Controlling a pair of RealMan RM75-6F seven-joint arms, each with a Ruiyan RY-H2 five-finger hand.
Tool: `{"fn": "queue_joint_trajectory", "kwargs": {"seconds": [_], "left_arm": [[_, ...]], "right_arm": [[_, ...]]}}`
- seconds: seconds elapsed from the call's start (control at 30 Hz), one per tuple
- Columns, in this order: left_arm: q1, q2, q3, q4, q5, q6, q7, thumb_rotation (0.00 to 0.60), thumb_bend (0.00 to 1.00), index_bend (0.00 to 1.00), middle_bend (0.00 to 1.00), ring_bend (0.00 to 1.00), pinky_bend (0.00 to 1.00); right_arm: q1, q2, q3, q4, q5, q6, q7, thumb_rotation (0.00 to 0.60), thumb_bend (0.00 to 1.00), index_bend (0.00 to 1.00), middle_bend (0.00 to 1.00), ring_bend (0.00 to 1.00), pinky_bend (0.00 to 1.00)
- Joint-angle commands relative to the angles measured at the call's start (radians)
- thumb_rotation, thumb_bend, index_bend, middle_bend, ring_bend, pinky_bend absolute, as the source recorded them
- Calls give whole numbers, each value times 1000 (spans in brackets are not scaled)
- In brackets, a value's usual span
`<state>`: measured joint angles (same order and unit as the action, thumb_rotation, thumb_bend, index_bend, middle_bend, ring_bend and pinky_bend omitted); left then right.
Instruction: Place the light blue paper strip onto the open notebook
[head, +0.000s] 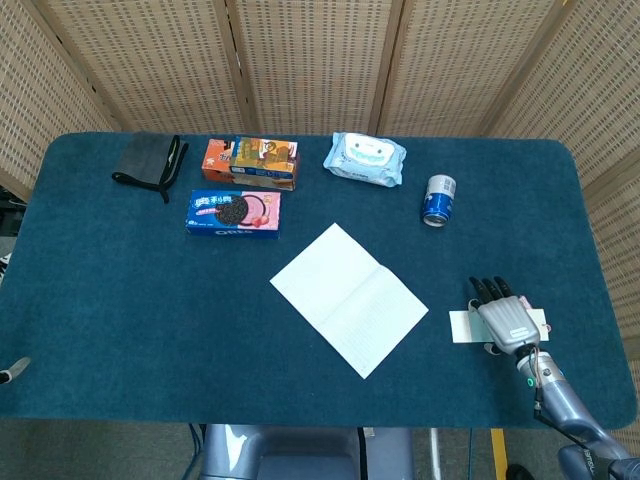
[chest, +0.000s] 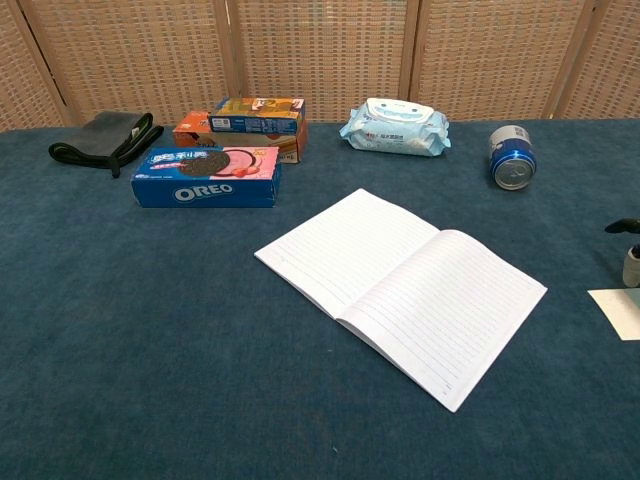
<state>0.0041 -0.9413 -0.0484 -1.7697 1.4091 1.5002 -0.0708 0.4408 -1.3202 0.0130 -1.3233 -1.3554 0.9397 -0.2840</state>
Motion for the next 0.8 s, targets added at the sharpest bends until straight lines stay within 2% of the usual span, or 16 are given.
{"fn": "queue_joint_trajectory", "kwargs": {"seconds": [0.03, 0.23, 0.5, 0.8], "left_arm": [[0, 0, 1, 0, 1, -1, 0, 600, 0, 0, 0, 0, 0], [1, 0, 2, 1, 3, 2, -4, 600, 0, 0, 0, 0, 0], [2, 0, 2, 3, 4, 3, -7, 600, 0, 0, 0, 0, 0], [1, 0, 3, 2, 3, 1, -6, 600, 0, 0, 0, 0, 0]], "right_arm": [[1, -1, -1, 1, 4, -1, -3, 600, 40, 313, 0, 0, 0], [3, -1, -3, 1, 13, -8, -10, 600, 41, 262, 0, 0, 0], [7, -8, 0, 12, 31, -13, -20, 600, 41, 262, 0, 0, 0], [15, -16, -5, 16, 51, -33, -48, 600, 50, 323, 0, 0, 0]]}}
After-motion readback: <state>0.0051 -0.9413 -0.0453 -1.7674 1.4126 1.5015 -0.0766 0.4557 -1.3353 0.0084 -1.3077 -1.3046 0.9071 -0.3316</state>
